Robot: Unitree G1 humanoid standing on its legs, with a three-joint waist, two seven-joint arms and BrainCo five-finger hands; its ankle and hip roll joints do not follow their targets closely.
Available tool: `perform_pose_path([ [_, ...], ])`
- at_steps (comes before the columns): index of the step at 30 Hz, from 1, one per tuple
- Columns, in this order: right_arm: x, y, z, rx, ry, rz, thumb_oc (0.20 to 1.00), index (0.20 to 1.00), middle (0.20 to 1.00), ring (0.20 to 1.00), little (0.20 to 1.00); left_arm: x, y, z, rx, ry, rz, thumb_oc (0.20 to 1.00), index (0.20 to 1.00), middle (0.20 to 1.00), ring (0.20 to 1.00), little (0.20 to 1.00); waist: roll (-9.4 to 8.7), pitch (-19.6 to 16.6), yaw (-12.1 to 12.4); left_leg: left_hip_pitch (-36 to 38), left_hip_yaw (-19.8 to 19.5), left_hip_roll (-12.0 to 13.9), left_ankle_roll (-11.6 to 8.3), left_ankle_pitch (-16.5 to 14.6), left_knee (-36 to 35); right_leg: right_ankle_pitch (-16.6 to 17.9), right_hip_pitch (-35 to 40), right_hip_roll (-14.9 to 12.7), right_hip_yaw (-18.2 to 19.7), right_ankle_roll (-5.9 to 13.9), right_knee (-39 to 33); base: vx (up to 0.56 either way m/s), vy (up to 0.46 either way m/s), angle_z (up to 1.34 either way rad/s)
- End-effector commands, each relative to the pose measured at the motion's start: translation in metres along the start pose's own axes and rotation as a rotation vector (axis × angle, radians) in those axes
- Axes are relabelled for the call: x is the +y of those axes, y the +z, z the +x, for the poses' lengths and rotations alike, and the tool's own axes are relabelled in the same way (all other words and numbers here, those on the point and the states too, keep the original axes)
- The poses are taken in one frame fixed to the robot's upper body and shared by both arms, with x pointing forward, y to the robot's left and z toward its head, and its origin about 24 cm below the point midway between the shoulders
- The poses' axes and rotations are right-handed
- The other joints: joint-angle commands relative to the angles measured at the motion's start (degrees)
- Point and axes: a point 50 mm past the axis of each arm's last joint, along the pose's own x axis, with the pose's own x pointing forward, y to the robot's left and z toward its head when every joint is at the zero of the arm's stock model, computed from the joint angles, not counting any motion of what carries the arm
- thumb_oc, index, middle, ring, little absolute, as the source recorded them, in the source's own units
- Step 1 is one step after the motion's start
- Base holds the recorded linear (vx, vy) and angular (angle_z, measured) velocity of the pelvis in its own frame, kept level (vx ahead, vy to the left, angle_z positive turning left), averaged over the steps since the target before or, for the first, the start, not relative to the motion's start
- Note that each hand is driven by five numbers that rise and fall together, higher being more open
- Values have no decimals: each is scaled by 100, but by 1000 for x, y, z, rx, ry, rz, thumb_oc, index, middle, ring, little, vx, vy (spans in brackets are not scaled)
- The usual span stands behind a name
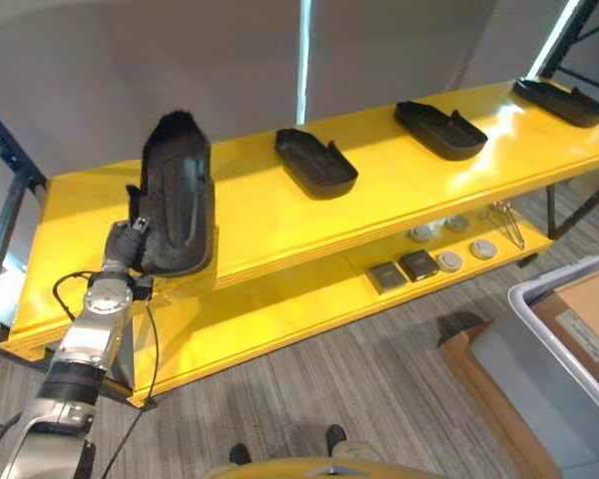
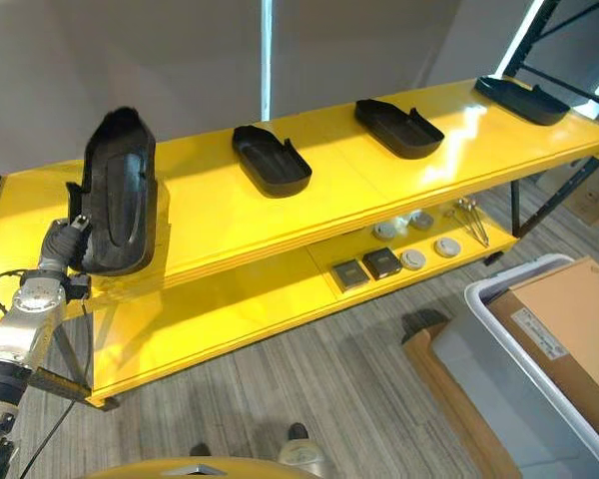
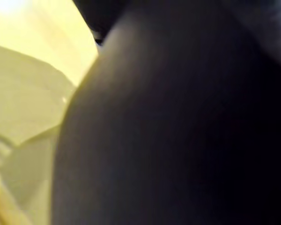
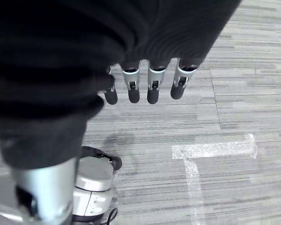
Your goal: Move parts from the plastic box to the shelf.
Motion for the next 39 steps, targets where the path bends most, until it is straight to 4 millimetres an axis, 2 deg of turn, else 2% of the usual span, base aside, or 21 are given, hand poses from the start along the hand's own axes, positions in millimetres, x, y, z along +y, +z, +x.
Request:
perform_pose_path([
  [1,-22,1,0,9,-33,-41,1000,1000,1000,1000,1000,31,60,22,-177,164,1,200,200,200,200,200,39,131,18,-220,-158,570,-241,-199,588,-322,-191,-215,45,287,676,-3,2,-8],
  [8,-31,2,0,3,-37,-44,1000,1000,1000,1000,1000,51,64,38,-77,267,2,200,200,200,200,200,124,236,-145,-366,-85,611,-264,-178,665,-333,-359,-194,154,266,737,-9,-4,-3],
  [15,-34,-4,-1,8,-35,-54,1000,1000,1000,1000,1000,74,54,48,65,352,127,200,200,200,200,200,167,318,-342,-420,-5,663,-289,-176,726,-373,-457,-174,254,252,806,22,-8,-6],
  [21,-40,-1,-1,-3,-48,-54,1000,1000,1000,1000,1000,75,51,51,146,376,80,200,200,200,200,200,167,437,-430,-483,6,666,-297,-182,752,-370,-535,-157,320,234,794,-25,6,-8],
  [33,-37,-3,-1,5,-28,-35,1000,1000,1000,1000,1000,90,22,46,292,459,89,200,200,200,200,200,144,511,-551,-420,74,689,-309,-194,776,-359,-502,-167,395,243,764,39,0,-2],
  [39,-45,2,-1,-14,-43,-24,1000,1000,1000,1000,1000,95,27,48,296,505,35,200,200,200,200,200,128,688,-619,-590,45,686,-300,-218,850,-400,-706,-146,485,213,874,-25,17,-4],
])
